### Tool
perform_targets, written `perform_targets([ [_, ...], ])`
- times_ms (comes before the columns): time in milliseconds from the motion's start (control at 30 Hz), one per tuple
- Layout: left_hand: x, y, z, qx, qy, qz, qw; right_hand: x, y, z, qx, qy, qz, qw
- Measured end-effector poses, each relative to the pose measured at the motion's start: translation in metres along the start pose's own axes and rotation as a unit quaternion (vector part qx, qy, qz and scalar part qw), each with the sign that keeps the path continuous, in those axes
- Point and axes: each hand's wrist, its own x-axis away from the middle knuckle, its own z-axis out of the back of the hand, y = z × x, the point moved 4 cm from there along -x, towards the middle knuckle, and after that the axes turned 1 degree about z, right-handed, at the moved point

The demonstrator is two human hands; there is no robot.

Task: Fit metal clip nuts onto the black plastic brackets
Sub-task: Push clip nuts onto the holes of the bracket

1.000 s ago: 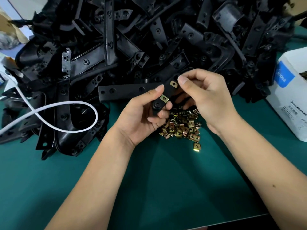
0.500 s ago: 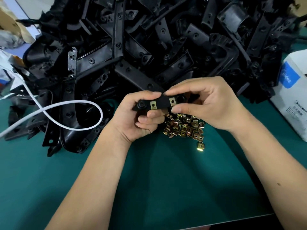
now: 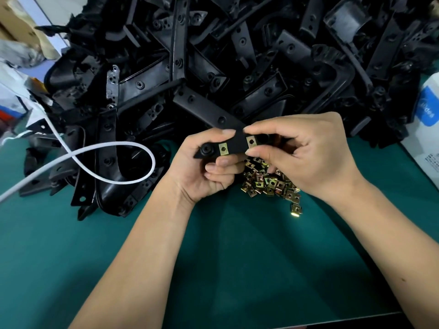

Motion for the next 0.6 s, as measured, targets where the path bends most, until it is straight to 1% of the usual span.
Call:
perform_targets([
  [100,0.001,0.002,0.000,-0.007,-0.004,0.000,1.000,0.000,-0.001,0.000,0.004,0.007,0.003,1.000],
  [167,0.002,0.005,0.001,-0.028,0.011,-0.006,1.000,0.000,-0.002,0.000,-0.003,0.012,0.004,1.000],
  [233,0.004,0.010,0.003,-0.076,0.050,-0.025,0.996,0.000,-0.001,-0.001,-0.010,0.015,0.002,1.000],
  [333,0.011,0.019,0.009,-0.153,0.138,-0.052,0.977,0.000,0.002,-0.001,-0.011,0.014,-0.002,1.000],
  [400,0.014,0.022,0.010,-0.179,0.170,-0.056,0.967,0.000,0.006,0.000,-0.002,0.011,-0.001,1.000],
  [533,0.006,0.018,0.011,-0.146,0.239,-0.051,0.959,-0.001,0.016,0.001,0.013,-0.003,-0.016,1.000],
  [600,0.002,0.015,0.012,-0.139,0.259,-0.050,0.955,-0.002,0.020,0.000,0.031,-0.012,-0.024,0.999],
])
